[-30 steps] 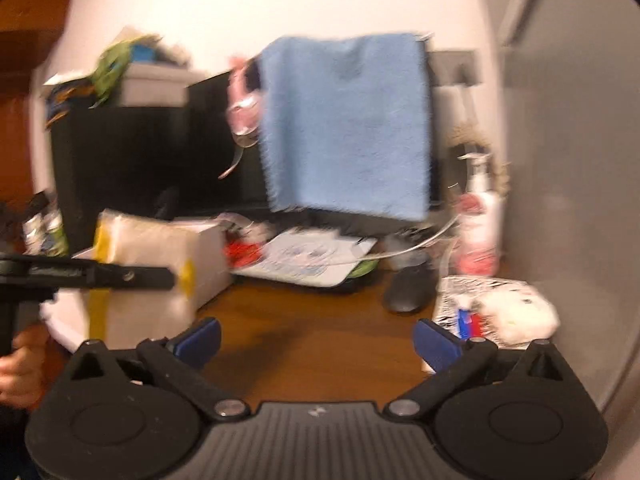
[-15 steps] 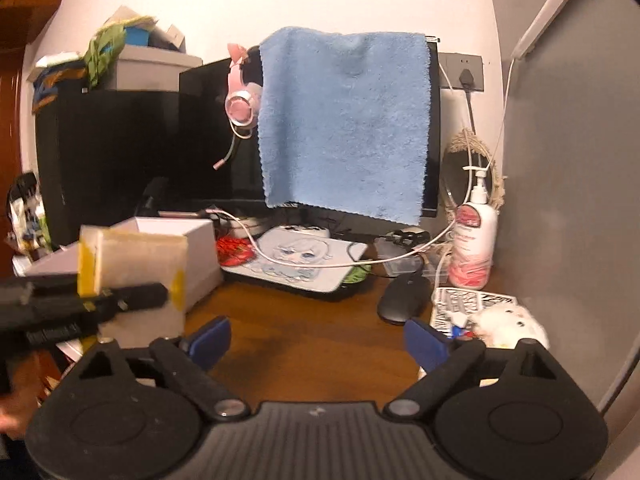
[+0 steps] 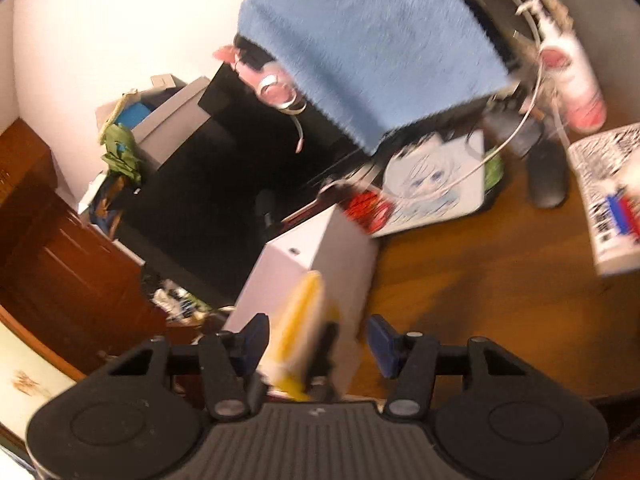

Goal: Fold shopping bag

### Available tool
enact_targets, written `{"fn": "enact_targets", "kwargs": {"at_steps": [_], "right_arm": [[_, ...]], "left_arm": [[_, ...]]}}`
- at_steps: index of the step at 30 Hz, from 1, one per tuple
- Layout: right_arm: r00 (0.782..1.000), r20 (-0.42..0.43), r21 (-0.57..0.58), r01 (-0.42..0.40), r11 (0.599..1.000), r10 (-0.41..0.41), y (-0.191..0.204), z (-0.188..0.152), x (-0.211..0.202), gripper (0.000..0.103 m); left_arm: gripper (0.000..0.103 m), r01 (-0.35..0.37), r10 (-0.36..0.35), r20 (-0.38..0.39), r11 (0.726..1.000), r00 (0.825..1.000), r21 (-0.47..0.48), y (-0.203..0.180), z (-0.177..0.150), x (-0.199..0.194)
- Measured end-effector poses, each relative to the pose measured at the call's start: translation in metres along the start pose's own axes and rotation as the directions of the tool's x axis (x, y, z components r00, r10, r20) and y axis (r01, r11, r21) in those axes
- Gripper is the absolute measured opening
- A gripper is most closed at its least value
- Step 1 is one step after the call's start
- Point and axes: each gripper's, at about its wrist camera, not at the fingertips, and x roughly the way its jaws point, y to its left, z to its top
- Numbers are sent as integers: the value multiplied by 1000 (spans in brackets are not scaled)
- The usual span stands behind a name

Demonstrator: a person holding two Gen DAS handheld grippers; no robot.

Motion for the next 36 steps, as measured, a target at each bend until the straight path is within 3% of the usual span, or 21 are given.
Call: {"fn": "enact_targets", "kwargs": {"at_steps": [9,16,19,23,26,28,30,33,36], "right_arm": [[990,-135,33,49,998,-44,18,2,34,55],[990,-137,102,37,994,-23,12,-6,39,16],[993,-112,89,37,995,-27,12,-10,38,11],[999,-33,100,17,995,-14,5,-9,21,10],[999,32,110,-2,994,-2,-1,-8,7,10],[997,75,115,-14,993,5,-5,-7,-2,10],[993,119,120,-27,992,13,-9,-7,-12,10],[983,183,127,-46,991,23,-15,-5,-26,10],[970,243,128,-61,990,28,-21,-5,-40,10]], "left_arm": [[17,-61,54,43,979,998,193,-13,-8,3],[21,-84,78,36,972,996,220,-11,-10,4],[24,-83,78,32,975,996,208,-10,-9,6],[46,-68,66,22,993,998,92,5,-5,6],[67,-11,11,-7,993,1000,-118,35,-2,5],[75,18,-21,-11,969,1000,-245,54,-2,4],[90,33,-34,2,942,999,-334,68,-4,2],[103,55,-50,24,885,998,-463,90,-8,-1],[103,79,-63,48,809,997,-582,111,-12,-3]]}}
